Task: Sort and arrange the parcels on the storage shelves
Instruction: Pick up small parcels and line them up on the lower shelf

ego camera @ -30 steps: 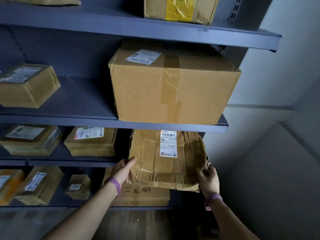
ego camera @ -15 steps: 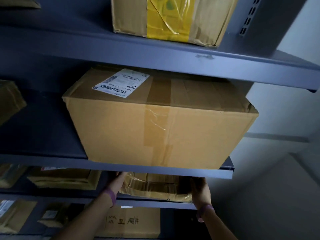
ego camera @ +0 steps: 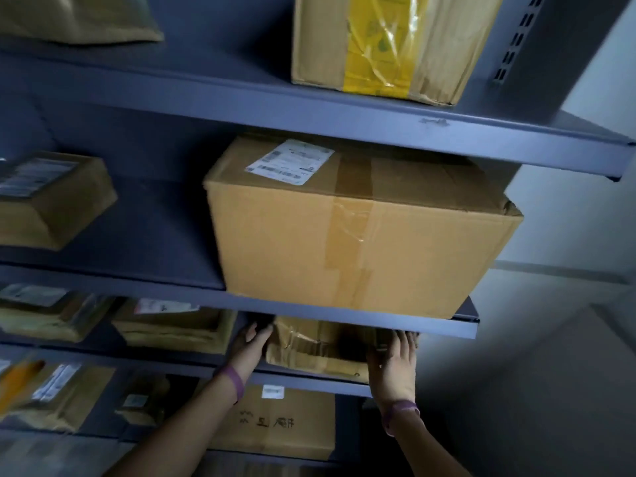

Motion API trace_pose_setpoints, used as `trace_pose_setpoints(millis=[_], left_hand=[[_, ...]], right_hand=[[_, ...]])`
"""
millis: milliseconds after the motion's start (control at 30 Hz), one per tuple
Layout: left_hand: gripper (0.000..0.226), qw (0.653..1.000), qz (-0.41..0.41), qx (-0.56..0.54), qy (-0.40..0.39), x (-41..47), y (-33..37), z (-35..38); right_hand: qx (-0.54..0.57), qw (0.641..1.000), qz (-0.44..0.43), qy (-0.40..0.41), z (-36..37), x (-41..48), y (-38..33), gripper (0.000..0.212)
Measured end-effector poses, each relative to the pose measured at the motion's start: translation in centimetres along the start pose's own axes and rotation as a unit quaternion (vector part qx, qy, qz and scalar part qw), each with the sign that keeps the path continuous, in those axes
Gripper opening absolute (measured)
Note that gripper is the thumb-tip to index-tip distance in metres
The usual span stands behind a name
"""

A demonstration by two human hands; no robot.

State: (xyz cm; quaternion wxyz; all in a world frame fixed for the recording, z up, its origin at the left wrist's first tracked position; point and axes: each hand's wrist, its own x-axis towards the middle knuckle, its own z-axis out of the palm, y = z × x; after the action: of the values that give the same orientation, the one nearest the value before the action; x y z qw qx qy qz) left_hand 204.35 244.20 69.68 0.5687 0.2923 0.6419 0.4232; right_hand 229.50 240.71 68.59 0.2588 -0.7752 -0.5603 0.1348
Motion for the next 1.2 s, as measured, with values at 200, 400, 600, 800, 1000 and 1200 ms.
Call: trace_pose_setpoints(millis=[200, 400, 600, 800, 1000, 1200], left_hand=[[0.044, 0.999, 0.025, 0.029, 0.018, -6.2, -1.4, -10.9], [0.017, 0.998, 0.022, 0.019, 0.061, -11.8, -3.3, -25.8], [0.041, 0.995, 0.009, 0.025, 0.098, -16.0, -2.9, -38.9], [0.032, 0.990, -0.006, -0.035, 0.140, -17.3, -1.5, -49.1], [0.024, 0.980, 0.017, -0.048, 0.191, -14.4, -0.5, -59.0], [0.027, 0.978, 0.006, -0.013, 0.208, -8.3, 1.4, -71.2]], right_hand=[[0.128, 0.982, -0.055, -0.131, 4.3, -8.8, -9.3, 0.051], [0.230, 0.951, -0.048, -0.200, 9.8, -19.1, -20.8, 0.054], [0.234, 0.940, -0.070, -0.238, 14.8, -26.4, -30.6, 0.054], [0.220, 0.925, -0.105, -0.292, 20.1, -30.0, -39.9, 0.054], [0.215, 0.903, -0.130, -0.349, 27.0, -32.1, -49.9, 0.053], [0.223, 0.888, -0.131, -0.380, 35.9, -33.1, -60.6, 0.052]])
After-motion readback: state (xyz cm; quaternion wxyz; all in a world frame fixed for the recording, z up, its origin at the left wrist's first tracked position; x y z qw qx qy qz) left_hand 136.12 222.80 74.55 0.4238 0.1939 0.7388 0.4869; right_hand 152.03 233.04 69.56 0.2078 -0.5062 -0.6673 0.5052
